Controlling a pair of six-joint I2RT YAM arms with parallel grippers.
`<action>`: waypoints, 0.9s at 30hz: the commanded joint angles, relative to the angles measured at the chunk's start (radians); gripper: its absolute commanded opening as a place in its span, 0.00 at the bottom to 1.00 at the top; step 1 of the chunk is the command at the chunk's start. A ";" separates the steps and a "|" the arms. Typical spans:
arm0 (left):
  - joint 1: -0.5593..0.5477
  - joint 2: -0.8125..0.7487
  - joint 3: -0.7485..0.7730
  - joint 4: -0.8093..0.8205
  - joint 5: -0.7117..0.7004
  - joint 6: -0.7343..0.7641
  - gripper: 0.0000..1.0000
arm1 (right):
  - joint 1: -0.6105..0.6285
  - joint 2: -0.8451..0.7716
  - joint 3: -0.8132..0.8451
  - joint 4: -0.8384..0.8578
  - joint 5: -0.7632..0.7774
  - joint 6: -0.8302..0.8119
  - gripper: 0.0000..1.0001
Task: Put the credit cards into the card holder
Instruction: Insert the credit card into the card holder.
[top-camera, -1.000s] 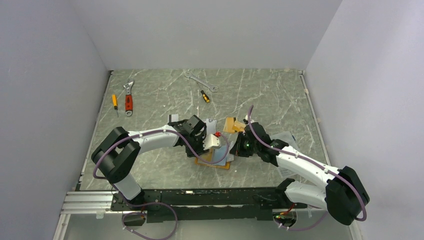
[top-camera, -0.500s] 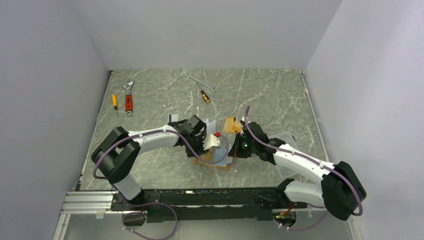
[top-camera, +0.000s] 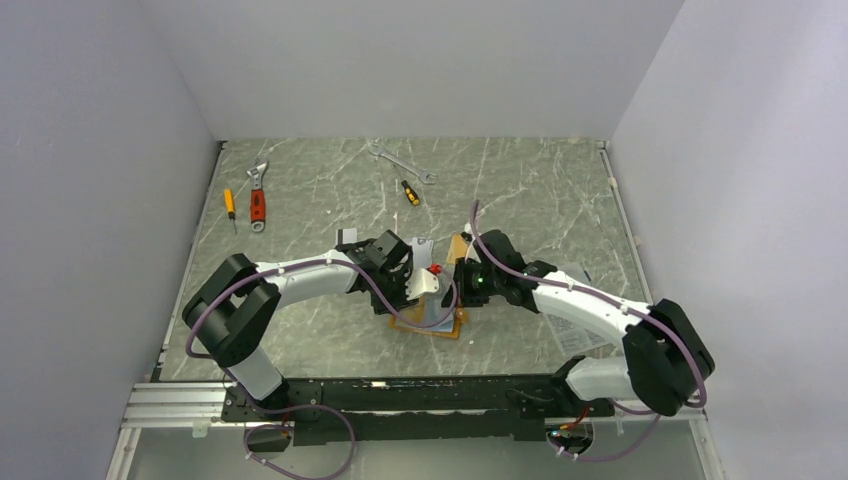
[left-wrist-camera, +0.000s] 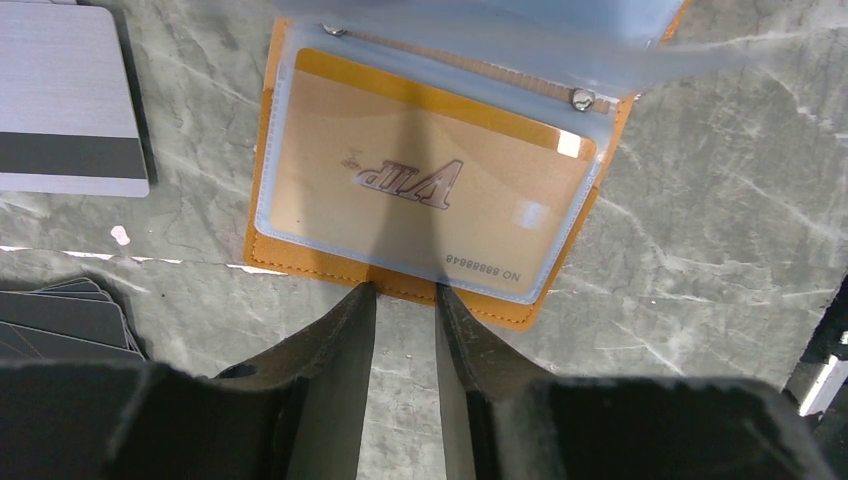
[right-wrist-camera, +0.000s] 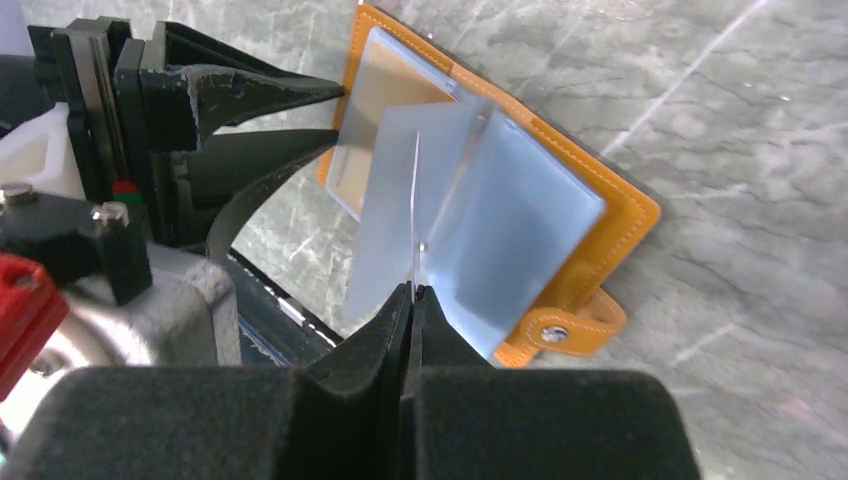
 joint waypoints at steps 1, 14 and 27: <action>0.026 -0.038 0.023 -0.059 0.076 0.014 0.34 | 0.007 0.046 -0.028 0.173 -0.098 0.085 0.00; 0.123 -0.100 -0.034 -0.040 0.146 0.118 0.34 | 0.041 0.177 -0.051 0.344 -0.067 0.188 0.00; 0.053 -0.008 -0.043 0.009 0.039 0.098 0.33 | 0.003 0.125 -0.070 0.259 -0.050 0.180 0.00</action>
